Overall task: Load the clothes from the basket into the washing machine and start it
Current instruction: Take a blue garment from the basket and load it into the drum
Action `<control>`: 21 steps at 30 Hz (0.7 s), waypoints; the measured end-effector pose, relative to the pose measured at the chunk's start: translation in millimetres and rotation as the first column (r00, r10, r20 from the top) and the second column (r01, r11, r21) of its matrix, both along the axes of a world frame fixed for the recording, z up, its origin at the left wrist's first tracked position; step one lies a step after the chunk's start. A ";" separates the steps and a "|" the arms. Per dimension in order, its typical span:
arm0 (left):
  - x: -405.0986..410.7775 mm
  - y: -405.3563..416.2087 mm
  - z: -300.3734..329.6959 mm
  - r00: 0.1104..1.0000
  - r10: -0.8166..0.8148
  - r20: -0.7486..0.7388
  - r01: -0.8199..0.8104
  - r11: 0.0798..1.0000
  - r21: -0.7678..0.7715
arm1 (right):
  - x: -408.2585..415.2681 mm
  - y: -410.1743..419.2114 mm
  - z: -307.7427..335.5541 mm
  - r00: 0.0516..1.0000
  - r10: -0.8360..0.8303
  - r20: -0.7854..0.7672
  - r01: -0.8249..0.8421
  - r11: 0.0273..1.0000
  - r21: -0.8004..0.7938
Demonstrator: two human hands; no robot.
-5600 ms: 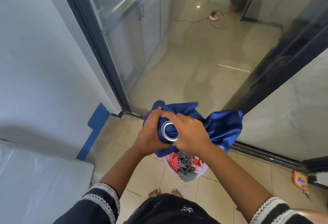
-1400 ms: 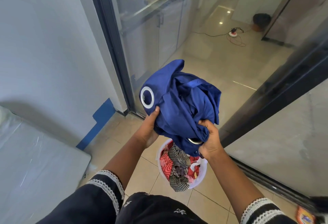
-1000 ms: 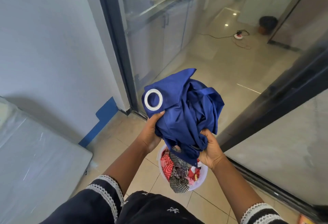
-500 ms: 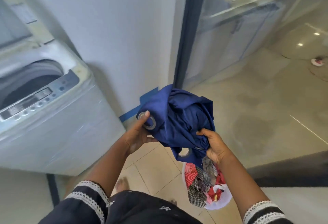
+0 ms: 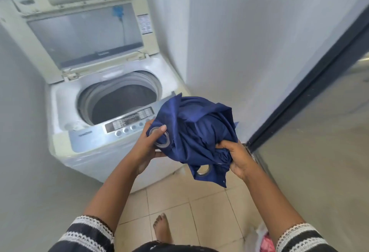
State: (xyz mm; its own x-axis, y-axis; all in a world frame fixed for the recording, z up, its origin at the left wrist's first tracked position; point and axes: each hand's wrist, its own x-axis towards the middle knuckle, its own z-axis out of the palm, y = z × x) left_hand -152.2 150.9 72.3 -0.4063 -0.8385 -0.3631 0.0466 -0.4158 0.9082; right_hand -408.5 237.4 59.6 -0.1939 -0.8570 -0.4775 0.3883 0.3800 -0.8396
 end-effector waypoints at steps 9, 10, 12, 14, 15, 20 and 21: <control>113.6 -104.6 21.1 0.979 0.190 -0.069 -0.197 0.976 -0.097 | 108.3 -145.1 44.3 0.980 0.164 -0.113 -0.181 0.971 -0.158; 120.8 -112.9 22.5 0.973 0.215 -0.080 -0.223 0.969 -0.105 | 115.4 -156.5 50.2 0.975 0.179 -0.129 -0.199 0.965 -0.171; 133.4 -130.4 26.6 0.956 0.260 -0.133 -0.277 0.952 -0.131 | 130.0 -185.5 59.0 0.964 0.210 -0.162 -0.240 0.952 -0.192; 142.7 -146.6 30.8 0.937 0.297 -0.184 -0.325 0.935 -0.144 | 141.3 -213.5 64.7 0.955 0.234 -0.182 -0.271 0.938 -0.215; 147.3 -155.0 32.0 0.926 0.314 -0.208 -0.346 0.928 -0.139 | 146.0 -227.1 66.5 0.950 0.245 -0.196 -0.287 0.931 -0.225; 175.3 -192.8 16.0 0.879 0.423 -0.220 -0.451 0.887 -0.097 | 172.8 -293.2 52.0 0.917 0.337 -0.215 -0.382 0.898 -0.221; 178.4 -198.7 13.7 0.872 0.448 -0.198 -0.470 0.879 -0.079 | 177.4 -305.0 45.1 0.909 0.356 -0.219 -0.399 0.893 -0.206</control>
State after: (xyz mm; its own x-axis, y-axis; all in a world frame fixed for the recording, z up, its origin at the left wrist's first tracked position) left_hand 26.2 -47.8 86.0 -0.0102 -0.9781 -0.2078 0.3623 -0.1973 0.9109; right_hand -231.1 -67.6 104.7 0.1074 -0.9657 -0.2364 0.0980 0.2469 -0.9641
